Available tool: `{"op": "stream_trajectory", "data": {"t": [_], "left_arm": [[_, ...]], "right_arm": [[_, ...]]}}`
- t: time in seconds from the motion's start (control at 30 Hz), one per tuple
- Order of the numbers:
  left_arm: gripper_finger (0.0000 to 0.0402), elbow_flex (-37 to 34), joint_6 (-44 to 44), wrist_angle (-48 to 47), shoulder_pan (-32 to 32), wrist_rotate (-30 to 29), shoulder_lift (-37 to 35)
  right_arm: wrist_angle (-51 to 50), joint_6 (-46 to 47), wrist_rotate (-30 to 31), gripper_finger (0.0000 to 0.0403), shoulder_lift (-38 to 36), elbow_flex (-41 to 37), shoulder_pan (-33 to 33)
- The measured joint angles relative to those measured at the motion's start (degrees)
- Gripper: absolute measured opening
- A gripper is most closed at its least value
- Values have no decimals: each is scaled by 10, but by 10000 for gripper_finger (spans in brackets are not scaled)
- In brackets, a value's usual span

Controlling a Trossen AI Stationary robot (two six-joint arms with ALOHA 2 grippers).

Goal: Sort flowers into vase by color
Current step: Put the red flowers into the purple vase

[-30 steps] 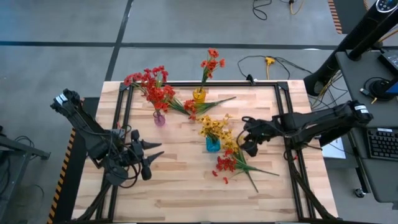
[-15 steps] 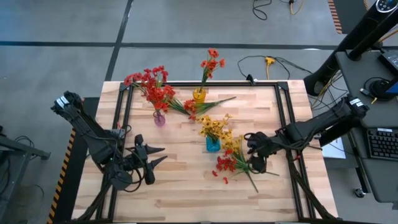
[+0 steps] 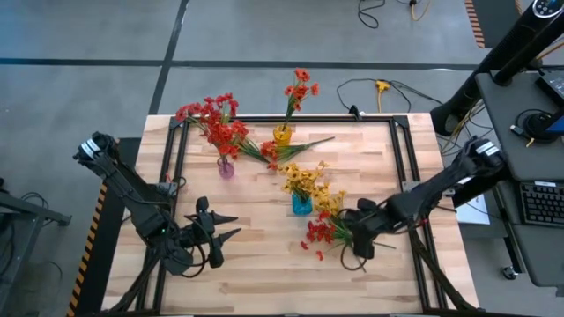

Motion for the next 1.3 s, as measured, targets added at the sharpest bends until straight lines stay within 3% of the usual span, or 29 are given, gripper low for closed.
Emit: {"op": "stream_trajectory", "data": {"t": [0.4, 0.83, 1.3], "left_arm": [[130, 0, 18, -5, 0, 0, 0], [130, 0, 78, -11, 0, 1, 0], [130, 0, 118, -10, 0, 0, 0]], "right_arm": [[-1, 52, 1, 226, 76, 21, 45], [-13, 157, 33, 226, 77, 21, 98], [-15, 166, 87, 226, 81, 20, 104]]}}
